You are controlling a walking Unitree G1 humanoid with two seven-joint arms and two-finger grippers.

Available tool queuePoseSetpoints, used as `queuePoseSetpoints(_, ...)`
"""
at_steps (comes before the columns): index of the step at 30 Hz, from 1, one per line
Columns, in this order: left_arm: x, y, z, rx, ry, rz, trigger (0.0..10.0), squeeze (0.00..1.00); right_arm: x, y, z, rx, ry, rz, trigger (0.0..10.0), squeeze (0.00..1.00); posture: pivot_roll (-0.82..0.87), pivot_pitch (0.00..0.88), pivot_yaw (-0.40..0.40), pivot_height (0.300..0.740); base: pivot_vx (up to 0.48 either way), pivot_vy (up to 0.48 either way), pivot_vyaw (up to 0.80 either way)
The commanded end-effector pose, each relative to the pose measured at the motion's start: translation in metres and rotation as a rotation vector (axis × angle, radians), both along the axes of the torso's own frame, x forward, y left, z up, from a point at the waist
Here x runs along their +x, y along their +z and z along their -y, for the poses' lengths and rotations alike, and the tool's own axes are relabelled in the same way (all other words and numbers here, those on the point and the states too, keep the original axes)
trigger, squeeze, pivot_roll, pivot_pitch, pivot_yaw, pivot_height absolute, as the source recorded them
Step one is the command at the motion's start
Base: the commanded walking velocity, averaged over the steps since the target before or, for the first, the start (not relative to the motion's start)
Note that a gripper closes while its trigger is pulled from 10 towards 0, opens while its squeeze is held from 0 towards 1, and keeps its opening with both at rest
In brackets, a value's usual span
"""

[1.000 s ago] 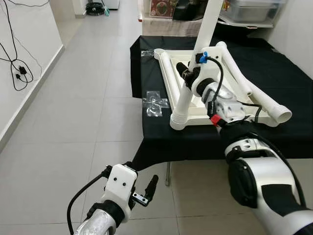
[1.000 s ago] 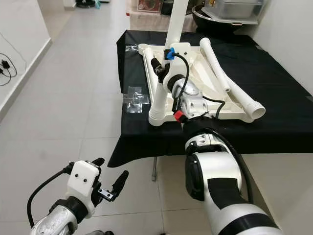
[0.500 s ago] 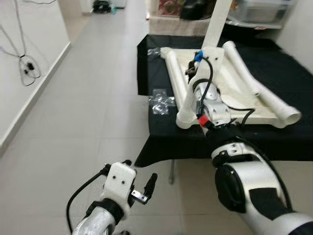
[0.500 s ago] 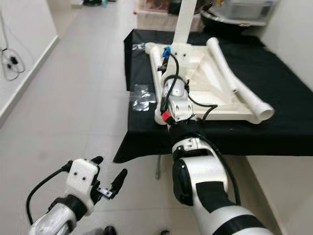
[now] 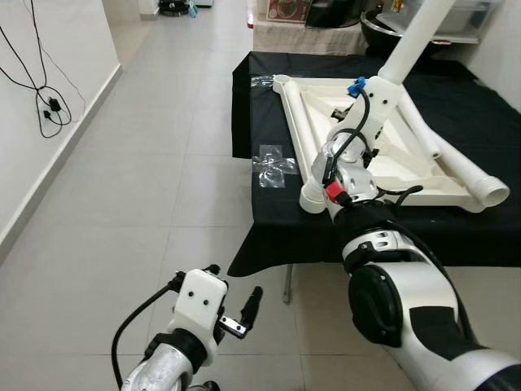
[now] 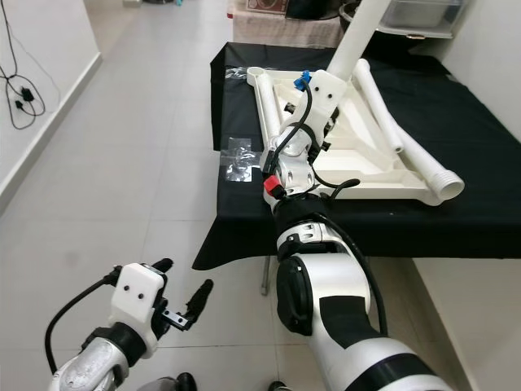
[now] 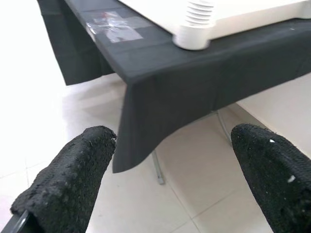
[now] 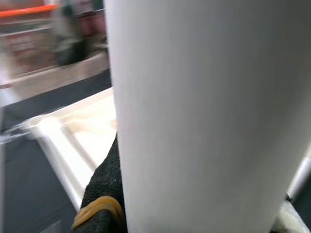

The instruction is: Building children table

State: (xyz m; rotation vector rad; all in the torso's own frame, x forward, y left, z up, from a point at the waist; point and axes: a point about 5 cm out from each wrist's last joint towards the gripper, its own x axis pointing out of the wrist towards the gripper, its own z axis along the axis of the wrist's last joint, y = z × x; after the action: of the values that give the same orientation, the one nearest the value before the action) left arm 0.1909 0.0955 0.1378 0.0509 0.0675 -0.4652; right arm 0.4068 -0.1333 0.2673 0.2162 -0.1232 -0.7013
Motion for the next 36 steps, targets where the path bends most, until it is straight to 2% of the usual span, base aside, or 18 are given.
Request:
queuePoseSetpoints(1,-0.001,-0.005,0.0,0.006,-0.001,-0.018,10.0,0.0,-0.002,-0.014,0.004,-0.05,-0.095,-0.077,10.0,0.0,0.09,0.16,-0.075,0.74,0.0,0.0,0.0)
queuePoseSetpoints(5,0.0,-0.005,0.0,0.006,-0.001,-0.018,10.0,0.0,-0.003,-0.009,-0.003,-0.085,-0.113,-0.069,10.0,0.0,0.09,0.16,-0.078,0.74,0.0,0.0,0.0)
queuePoseSetpoints(6,0.0,-0.005,0.001,0.006,0.0,-0.016,10.0,0.0,-0.003,0.0,-0.012,-0.15,-0.12,-0.033,10.0,0.0,0.09,0.158,-0.078,0.74,0.0,0.0,0.0)
queuePoseSetpoints(9,0.0,-0.005,0.001,0.006,0.001,-0.016,10.0,0.0,-0.004,0.004,-0.018,-0.177,-0.115,-0.014,10.0,0.0,0.09,0.157,-0.083,0.74,0.0,0.0,0.0)
queuePoseSetpoints(15,0.0,-0.005,0.001,0.005,0.001,-0.015,10.0,0.0,-0.005,0.004,-0.024,-0.165,-0.112,-0.012,10.0,0.0,0.09,0.153,-0.086,0.74,0.0,0.0,0.0)
queuePoseSetpoints(18,-0.001,-0.006,0.002,0.005,0.0,-0.014,10.0,0.0,-0.005,-0.001,-0.031,-0.094,-0.081,-0.022,10.0,0.0,0.09,0.14,-0.086,0.74,0.0,0.0,0.0)
queuePoseSetpoints(20,-0.001,-0.006,0.002,0.008,0.001,-0.016,10.0,0.0,-0.001,0.003,-0.041,0.01,0.059,0.032,10.0,0.0,0.1,0.132,-0.084,0.74,0.0,0.0,0.0)
queuePoseSetpoints(21,-0.001,-0.006,0.002,0.008,0.001,-0.016,10.0,0.0,-0.001,0.003,-0.041,0.01,0.059,0.032,10.0,0.0,0.1,0.132,-0.084,0.74,0.0,0.0,0.0)
queuePoseSetpoints(22,0.0,-0.007,0.002,0.008,0.001,-0.017,10.0,0.0,0.0,0.01,-0.045,0.048,0.139,0.081,10.0,0.0,0.1,0.129,-0.086,0.74,0.0,0.0,0.0)
queuePoseSetpoints(24,0.0,-0.007,0.002,-0.014,0.005,-0.03,10.0,0.0,0.002,0.044,-0.06,0.064,0.466,0.269,10.0,0.0,0.1,0.119,-0.083,0.74,0.0,0.0,0.0)
queuePoseSetpoints(25,0.0,-0.007,0.002,-0.014,0.005,-0.03,10.0,0.0,0.002,0.044,-0.06,0.064,0.466,0.269,10.0,0.0,0.1,0.119,-0.083,0.74,0.0,0.0,0.0)
queuePoseSetpoints(26,0.002,-0.007,0.0,-0.026,0.01,-0.039,10.0,0.0,0.001,0.056,-0.064,0.043,0.578,0.338,10.0,0.0,0.09,0.114,-0.079,0.74,0.0,0.0,0.0)
queuePoseSetpoints(27,0.002,-0.007,0.0,-0.026,0.01,-0.039,10.0,0.0,0.001,0.056,-0.064,0.043,0.578,0.338,10.0,0.0,0.09,0.114,-0.079,0.74,0.0,0.0,0.0)
queuePoseSetpoints(29,0.006,-0.005,-0.001,-0.027,0.003,-0.035,10.0,0.0,-0.005,0.071,-0.06,0.047,0.742,0.451,10.0,0.0,0.09,0.101,-0.075,0.74,0.0,0.0,0.0)
queuePoseSetpoints(31,0.008,-0.005,-0.001,-0.022,0.0,-0.03,10.0,0.0,-0.008,0.074,-0.057,0.045,0.783,0.489,10.0,0.0,0.09,0.099,-0.075,0.74,0.0,0.0,0.0)
queuePoseSetpoints(32,0.011,-0.003,-0.001,-0.014,0.001,-0.017,10.0,1.0,-0.01,0.073,-0.053,0.044,0.829,0.503,10.0,0.0,0.09,0.095,-0.074,0.74,0.0,0.0,0.0)
queuePoseSetpoints(33,0.016,-0.001,-0.001,0.032,-0.007,0.008,10.0,1.0,-0.011,0.065,-0.049,0.033,0.859,0.478,10.0,0.0,0.08,0.094,-0.071,0.74,0.0,0.0,0.0)
queuePoseSetpoints(36,0.019,0.0,-0.001,0.065,-0.013,0.025,10.0,1.0,-0.011,0.058,-0.046,0.029,0.879,0.457,10.0,0.0,0.08,0.093,-0.07,0.74,0.0,0.0,0.0)
